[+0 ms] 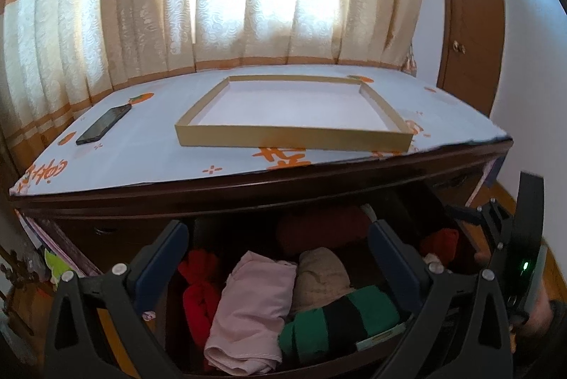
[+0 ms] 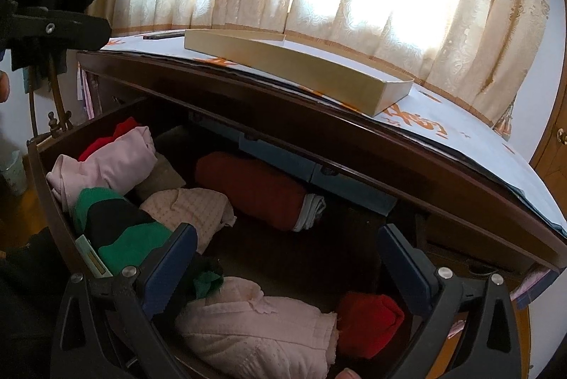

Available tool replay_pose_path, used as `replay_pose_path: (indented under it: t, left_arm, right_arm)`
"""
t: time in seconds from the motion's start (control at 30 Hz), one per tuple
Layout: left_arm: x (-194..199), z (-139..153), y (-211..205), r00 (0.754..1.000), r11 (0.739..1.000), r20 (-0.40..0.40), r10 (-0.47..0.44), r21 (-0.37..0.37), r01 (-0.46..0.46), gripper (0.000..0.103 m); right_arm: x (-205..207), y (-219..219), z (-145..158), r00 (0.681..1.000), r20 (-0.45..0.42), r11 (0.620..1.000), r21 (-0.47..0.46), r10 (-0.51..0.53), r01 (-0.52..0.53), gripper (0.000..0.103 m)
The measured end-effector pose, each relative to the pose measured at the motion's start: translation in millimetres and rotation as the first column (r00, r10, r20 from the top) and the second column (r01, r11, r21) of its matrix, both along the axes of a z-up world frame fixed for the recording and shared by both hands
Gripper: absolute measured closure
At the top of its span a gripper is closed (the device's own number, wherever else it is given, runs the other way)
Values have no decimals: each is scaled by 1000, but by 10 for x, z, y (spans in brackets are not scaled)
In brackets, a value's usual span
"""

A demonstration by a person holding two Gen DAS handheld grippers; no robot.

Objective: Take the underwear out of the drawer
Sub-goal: 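Lower both tools toward the clothes inside the open drawer, then grasp the pink rolled underwear with the left gripper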

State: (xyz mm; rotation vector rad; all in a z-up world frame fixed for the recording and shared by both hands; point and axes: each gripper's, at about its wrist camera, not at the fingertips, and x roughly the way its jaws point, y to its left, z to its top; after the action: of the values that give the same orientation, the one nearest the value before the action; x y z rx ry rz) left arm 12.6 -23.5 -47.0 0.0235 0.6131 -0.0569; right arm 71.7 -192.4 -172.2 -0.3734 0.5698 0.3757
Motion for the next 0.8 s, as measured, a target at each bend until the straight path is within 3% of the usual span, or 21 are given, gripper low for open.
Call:
replay_pose_path:
  t: [0.1,0.33,0.6,0.8]
  left_arm:
    - [13,-33,104,1000,999,-14,12,33,-12,0]
    - [95,-180,395,995,998,-74,64,22,-62,0]
    - [169,-420,417,984,997,-179,18,71,-6,0]
    - [217,-582,433,970,997,-242,-28,69,46,1]
  right_arm:
    - [33,-9,1,1000,-29,1000,9,2,-2,1]
    - [67,-52,-8,997,-73,999,48,3,0,1]
    - [138,26,35,991,-125,999,37,40,-36,1]
    - [137,202,37,993,-107,997,-44,51,-56,1]
